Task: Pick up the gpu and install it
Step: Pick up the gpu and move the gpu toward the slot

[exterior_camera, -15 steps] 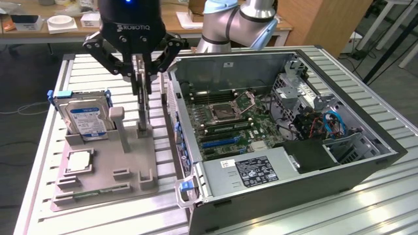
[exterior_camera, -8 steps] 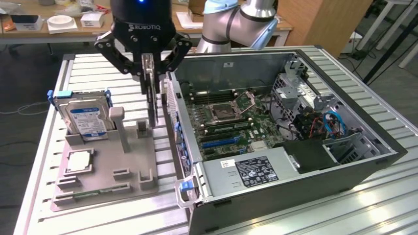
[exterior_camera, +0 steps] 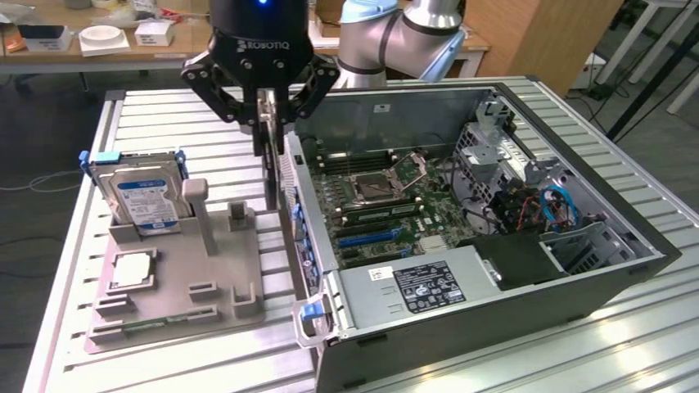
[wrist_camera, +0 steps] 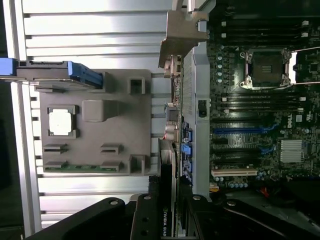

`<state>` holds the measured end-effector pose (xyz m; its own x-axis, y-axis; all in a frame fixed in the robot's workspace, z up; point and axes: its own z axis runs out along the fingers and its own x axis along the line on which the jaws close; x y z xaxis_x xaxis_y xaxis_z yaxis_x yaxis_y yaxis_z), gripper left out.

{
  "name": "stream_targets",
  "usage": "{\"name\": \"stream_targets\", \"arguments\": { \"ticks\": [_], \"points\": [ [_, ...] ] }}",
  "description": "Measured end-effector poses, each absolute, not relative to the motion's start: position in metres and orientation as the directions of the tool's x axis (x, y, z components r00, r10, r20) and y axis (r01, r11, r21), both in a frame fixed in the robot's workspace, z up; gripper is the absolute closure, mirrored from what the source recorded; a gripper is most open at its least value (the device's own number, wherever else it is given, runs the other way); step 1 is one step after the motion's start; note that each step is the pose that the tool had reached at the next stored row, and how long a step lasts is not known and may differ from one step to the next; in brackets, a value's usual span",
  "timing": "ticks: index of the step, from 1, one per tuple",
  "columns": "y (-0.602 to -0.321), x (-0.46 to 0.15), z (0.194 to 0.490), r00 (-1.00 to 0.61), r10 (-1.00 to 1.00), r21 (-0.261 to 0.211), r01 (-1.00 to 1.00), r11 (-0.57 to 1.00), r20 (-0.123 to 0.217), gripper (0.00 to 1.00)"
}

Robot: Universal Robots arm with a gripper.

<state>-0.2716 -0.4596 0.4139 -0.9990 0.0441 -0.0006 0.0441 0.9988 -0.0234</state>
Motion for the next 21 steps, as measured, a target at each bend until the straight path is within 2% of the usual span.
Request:
{"name": "stream_targets", "arguments": {
  "ticks": [21],
  "points": [
    [-0.46, -0.229, 0.414, -0.999, 0.043, -0.023, 0.043, 0.999, -0.001, 0.74]
  ]
}}
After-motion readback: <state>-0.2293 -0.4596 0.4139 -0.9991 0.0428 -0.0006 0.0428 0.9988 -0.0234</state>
